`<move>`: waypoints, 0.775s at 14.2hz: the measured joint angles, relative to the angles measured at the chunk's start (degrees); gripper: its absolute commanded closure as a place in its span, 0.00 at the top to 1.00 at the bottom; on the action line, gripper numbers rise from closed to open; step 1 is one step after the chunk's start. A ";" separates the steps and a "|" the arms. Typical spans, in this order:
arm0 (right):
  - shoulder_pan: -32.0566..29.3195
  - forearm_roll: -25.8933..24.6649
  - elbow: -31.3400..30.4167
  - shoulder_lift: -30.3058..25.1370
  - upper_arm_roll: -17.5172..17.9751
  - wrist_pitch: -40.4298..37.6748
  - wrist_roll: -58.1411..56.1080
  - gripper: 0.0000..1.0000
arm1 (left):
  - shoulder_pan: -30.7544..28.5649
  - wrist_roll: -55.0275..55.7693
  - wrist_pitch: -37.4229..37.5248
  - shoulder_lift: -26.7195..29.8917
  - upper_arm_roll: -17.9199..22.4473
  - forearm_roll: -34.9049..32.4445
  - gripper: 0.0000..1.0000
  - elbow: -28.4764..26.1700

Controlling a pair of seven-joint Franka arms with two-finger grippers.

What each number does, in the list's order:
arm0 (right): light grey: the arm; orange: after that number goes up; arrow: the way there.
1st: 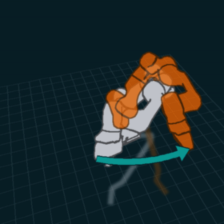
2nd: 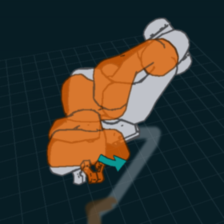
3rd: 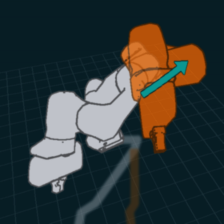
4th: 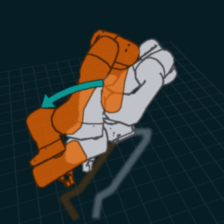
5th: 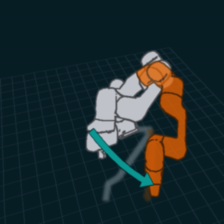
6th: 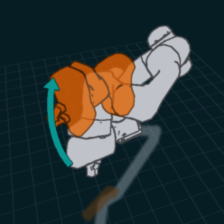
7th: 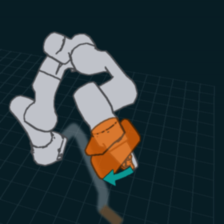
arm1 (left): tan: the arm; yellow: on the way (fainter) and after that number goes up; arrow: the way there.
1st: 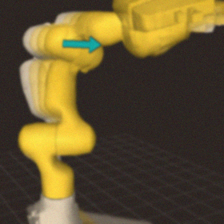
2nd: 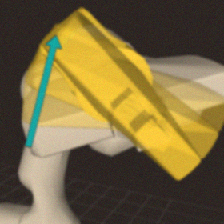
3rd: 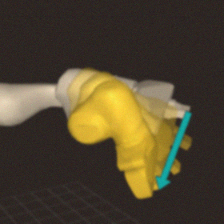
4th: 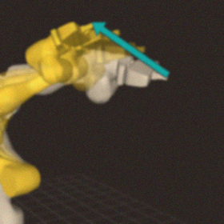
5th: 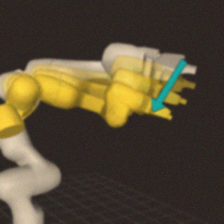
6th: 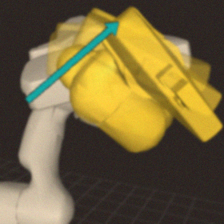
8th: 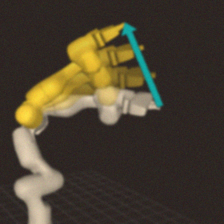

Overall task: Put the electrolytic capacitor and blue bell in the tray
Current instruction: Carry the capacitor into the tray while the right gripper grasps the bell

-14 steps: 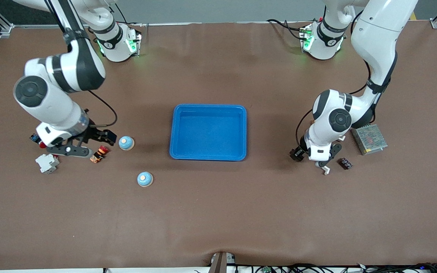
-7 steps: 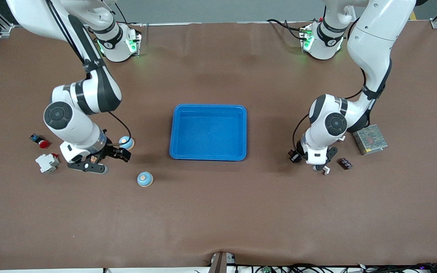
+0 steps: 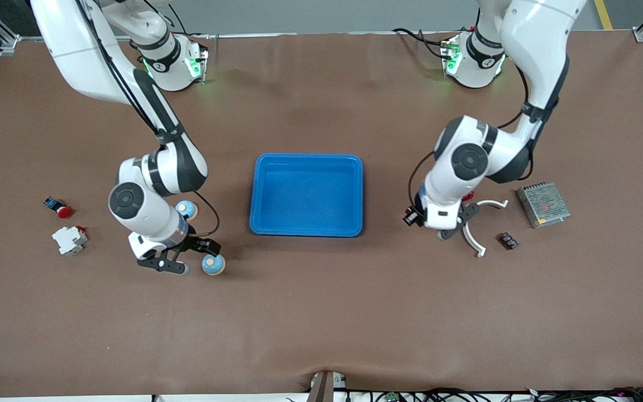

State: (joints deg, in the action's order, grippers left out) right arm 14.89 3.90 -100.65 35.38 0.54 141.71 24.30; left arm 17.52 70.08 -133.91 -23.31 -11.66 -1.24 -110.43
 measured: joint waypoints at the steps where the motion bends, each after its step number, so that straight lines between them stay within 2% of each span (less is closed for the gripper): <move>1: 0.32 0.00 1.67 1.51 0.00 0.00 0.10 1.00 | 2.56 3.60 1.60 0.39 -0.05 0.00 0.00 1.01; 5: 1.49 0.00 5.51 5.61 -0.10 -0.01 1.11 1.00 | 11.79 16.05 2.36 -0.13 -0.12 0.00 0.00 3.23; 11: 1.47 -1.10 7.96 8.27 -0.85 -0.03 1.12 1.00 | 19.12 27.05 2.61 -3.23 -0.15 0.00 0.00 4.02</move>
State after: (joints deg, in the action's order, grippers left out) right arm 16.37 2.81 -92.68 43.65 -0.31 141.68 25.42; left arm 36.64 97.13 -131.30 -26.54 -11.82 -1.24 -106.41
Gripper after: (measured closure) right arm 0.000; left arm 0.683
